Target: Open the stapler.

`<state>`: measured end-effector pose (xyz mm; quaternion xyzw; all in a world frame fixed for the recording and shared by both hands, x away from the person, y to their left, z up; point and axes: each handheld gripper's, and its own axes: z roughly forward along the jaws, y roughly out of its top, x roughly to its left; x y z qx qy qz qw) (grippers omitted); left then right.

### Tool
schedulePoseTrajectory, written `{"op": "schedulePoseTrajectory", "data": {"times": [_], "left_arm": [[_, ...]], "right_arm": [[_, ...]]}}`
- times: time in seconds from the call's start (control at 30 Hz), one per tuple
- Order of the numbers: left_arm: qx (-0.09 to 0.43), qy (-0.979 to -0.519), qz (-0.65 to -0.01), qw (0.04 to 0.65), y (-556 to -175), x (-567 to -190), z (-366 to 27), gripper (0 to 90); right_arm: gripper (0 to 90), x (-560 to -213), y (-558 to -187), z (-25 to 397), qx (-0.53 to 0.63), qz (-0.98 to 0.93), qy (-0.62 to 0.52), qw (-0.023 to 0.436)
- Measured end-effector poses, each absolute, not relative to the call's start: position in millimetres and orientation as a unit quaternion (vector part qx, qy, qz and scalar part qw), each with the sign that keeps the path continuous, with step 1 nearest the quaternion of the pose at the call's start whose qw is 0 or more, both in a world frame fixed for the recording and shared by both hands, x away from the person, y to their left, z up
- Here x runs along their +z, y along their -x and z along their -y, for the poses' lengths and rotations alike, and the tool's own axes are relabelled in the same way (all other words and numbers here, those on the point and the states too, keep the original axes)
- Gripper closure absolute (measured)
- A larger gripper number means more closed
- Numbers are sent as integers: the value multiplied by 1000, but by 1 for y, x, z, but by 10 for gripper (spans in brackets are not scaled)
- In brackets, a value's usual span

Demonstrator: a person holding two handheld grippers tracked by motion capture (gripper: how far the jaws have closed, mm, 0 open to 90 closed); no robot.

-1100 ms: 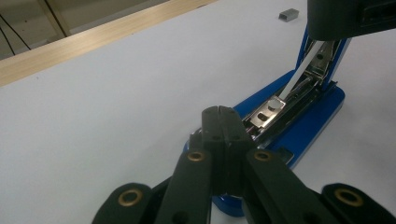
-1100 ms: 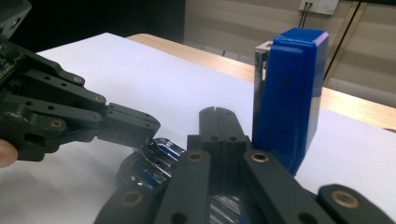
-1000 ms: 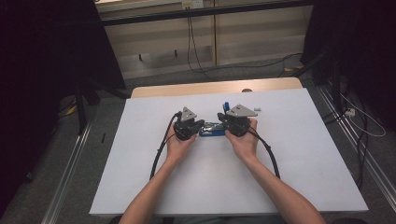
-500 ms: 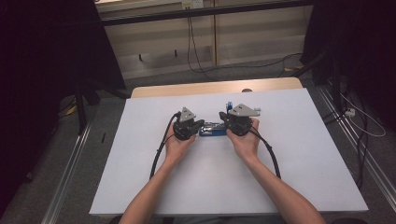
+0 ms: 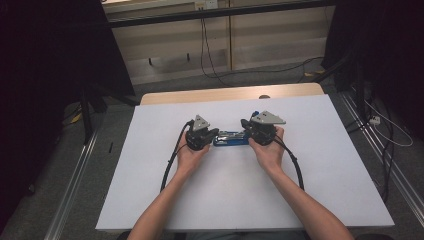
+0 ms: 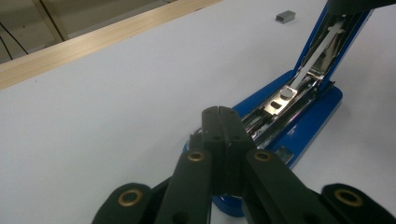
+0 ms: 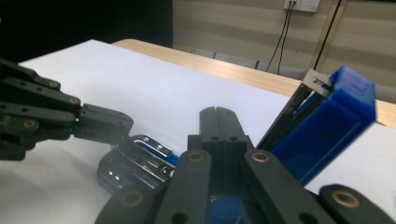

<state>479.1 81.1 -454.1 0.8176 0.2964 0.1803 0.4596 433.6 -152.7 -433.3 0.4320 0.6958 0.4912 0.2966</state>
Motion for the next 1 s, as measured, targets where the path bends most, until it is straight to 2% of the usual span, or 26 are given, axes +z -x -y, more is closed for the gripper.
{"op": "schedulePoseTrajectory", "data": {"times": [1.0], "left_arm": [[188,-819,-292,457,-478,-454,-80,900]], "right_arm": [[900,-437,-432,175,500,-684,-443,293]]}}
